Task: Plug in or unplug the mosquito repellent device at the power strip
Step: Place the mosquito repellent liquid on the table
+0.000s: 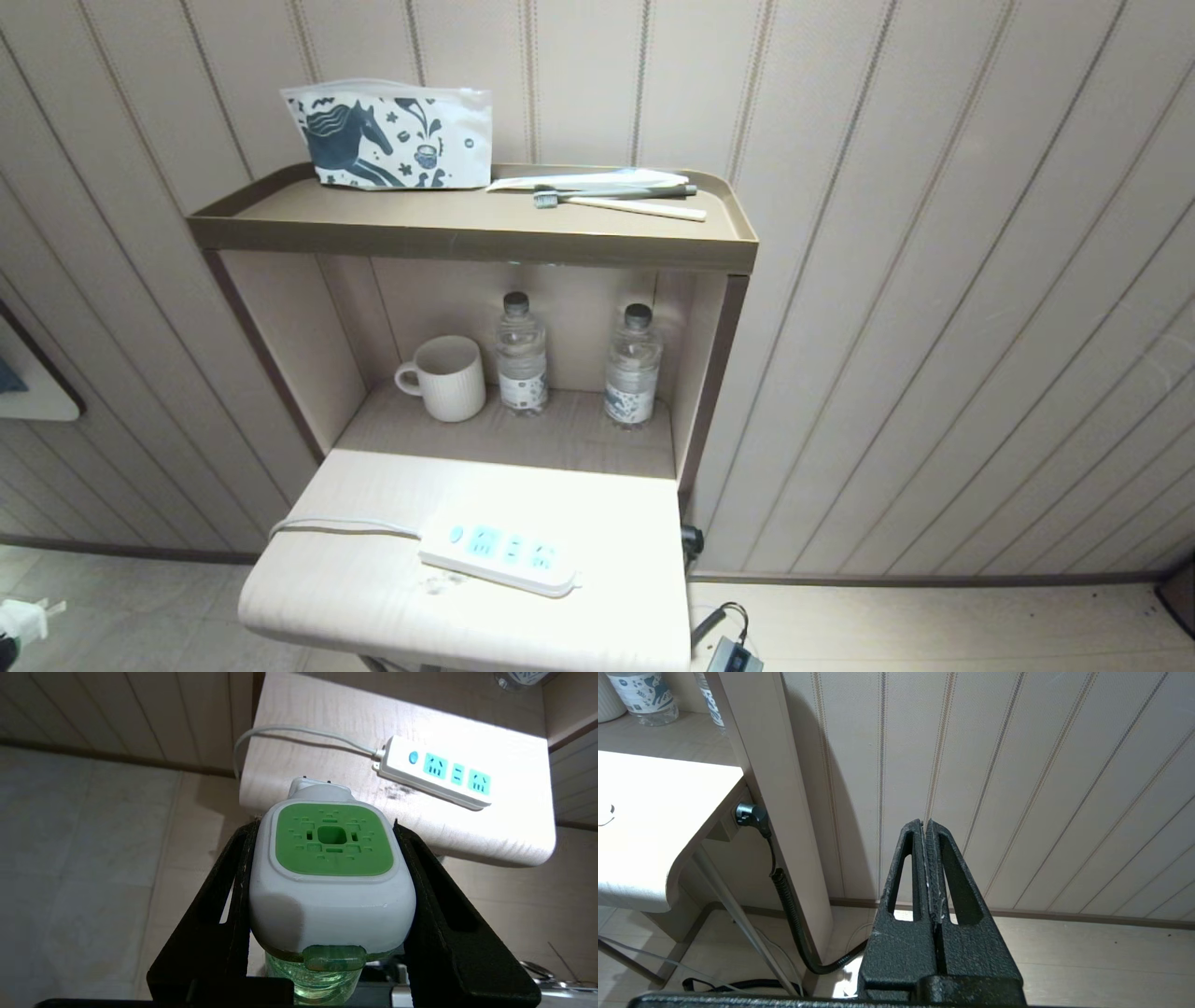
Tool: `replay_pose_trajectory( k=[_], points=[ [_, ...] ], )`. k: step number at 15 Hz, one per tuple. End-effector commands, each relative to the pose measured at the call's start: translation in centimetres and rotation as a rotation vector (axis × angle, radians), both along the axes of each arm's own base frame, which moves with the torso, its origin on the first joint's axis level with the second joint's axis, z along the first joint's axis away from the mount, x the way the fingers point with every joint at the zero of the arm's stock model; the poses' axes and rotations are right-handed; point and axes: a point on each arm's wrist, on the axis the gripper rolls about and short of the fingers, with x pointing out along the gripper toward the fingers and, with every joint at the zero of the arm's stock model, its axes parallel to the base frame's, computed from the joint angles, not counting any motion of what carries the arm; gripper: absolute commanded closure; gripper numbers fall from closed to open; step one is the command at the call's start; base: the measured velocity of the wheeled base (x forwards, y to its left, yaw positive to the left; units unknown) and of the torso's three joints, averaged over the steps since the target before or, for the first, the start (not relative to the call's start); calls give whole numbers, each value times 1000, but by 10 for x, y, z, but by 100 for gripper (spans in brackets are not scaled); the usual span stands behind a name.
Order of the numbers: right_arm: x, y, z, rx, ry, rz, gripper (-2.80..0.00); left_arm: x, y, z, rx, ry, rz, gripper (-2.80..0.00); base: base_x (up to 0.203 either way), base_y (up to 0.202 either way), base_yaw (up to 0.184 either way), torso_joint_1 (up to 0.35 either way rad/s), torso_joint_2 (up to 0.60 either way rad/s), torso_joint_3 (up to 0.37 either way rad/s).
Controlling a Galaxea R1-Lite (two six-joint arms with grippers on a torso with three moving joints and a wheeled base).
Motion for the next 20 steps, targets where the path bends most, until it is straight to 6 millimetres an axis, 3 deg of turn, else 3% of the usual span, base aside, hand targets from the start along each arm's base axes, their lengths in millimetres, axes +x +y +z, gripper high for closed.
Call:
replay_pose_trajectory(
  k=[1,3,6,9,11,15,16,20],
  points=[
    [0,0,0,0,0,0,0,4,-1,-4,75,-5,-24,0,0,0,0,0,0,0],
    [0,0,0,0,0,0,0,16,-3,-1,95,-147,6,0,0,0,0,0,0,0],
    [0,0,0,1,0,0,0,20,-3,-4,132,-184,20,0,0,0,0,0,0,0],
    [0,0,0,0,0,0,0,39,-8,-21,168,-346,36,0,0,0,0,-68,143,77],
    [0,0,0,0,0,0,0,45,-9,-25,187,-357,37,0,0,0,0,-201,454,244],
    [0,0,0,1,0,0,0,48,-10,-19,174,-372,41,0,0,0,0,-228,518,284],
    [0,0,0,1,0,0,0,47,-10,-8,154,-415,51,0,0,0,0,-230,526,286],
    [0,0,0,1,0,0,0,52,-11,5,139,-438,66,0,0,0,0,-218,506,286]
  ],
)
